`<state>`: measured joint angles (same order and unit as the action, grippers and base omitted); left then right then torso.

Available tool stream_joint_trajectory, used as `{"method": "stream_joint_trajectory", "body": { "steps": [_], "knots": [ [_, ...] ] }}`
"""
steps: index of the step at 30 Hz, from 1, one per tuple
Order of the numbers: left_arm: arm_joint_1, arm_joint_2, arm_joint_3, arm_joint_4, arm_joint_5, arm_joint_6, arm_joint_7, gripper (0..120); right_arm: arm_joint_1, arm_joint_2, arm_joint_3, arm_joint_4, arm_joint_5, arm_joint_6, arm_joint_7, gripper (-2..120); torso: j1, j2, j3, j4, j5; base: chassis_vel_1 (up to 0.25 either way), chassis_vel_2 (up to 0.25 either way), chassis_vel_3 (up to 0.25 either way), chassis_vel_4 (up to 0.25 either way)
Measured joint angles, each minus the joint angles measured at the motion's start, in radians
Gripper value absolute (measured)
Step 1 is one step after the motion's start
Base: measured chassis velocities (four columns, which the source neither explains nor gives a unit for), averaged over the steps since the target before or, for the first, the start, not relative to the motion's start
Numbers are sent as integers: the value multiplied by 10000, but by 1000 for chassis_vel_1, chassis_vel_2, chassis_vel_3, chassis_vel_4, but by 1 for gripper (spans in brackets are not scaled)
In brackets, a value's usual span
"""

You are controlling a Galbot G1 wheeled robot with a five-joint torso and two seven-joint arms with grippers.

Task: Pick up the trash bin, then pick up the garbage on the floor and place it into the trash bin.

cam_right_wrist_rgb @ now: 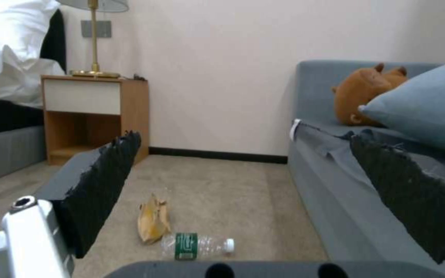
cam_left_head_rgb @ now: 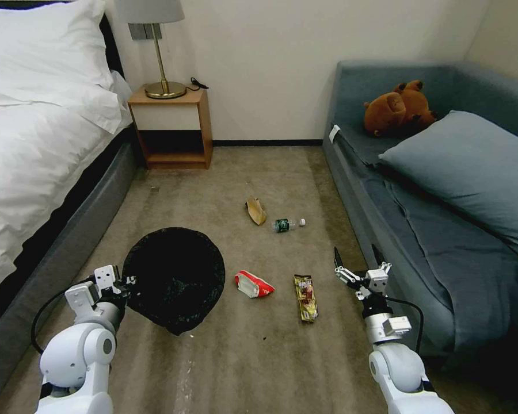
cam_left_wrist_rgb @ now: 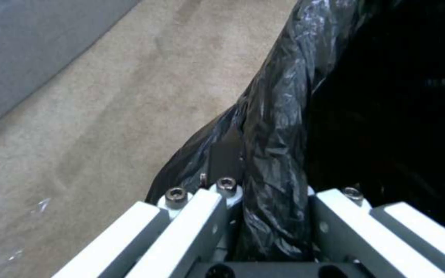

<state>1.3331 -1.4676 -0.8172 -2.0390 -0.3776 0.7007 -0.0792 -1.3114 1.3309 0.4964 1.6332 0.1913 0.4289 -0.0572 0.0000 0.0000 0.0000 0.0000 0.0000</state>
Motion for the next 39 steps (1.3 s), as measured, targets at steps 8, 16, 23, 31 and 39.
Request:
{"method": "stream_joint_trajectory", "body": {
  "steps": [8,16,23,31,39],
  "knots": [
    [37,-71,-65,13,0,-50,36,1,80,-60,-65,-106,24,-7,-63,100,0,1,0,-1,0,-111,96,103,-105],
    [211,-199,-76,101,65,-164,96,1,67,-29,-136,-253,-43,68,-141,100,0,0,0,1,0,-92,116,107,-100],
    [109,-119,-102,21,63,-150,97,1,29,-61,-70,-400,-188,537,-412,100,0,0,0,-1,1,-117,106,102,-109],
    [133,-108,-103,22,22,-114,134,1,60,-79,-9,-520,-215,1162,-837,100,1,0,1,0,0,-100,100,99,-93],
    [126,-105,-124,0,15,-91,144,1,-19,-231,-160,-223,-294,691,-668,100,0,0,0,0,0,-5,10,8,-7]
  ]
}}
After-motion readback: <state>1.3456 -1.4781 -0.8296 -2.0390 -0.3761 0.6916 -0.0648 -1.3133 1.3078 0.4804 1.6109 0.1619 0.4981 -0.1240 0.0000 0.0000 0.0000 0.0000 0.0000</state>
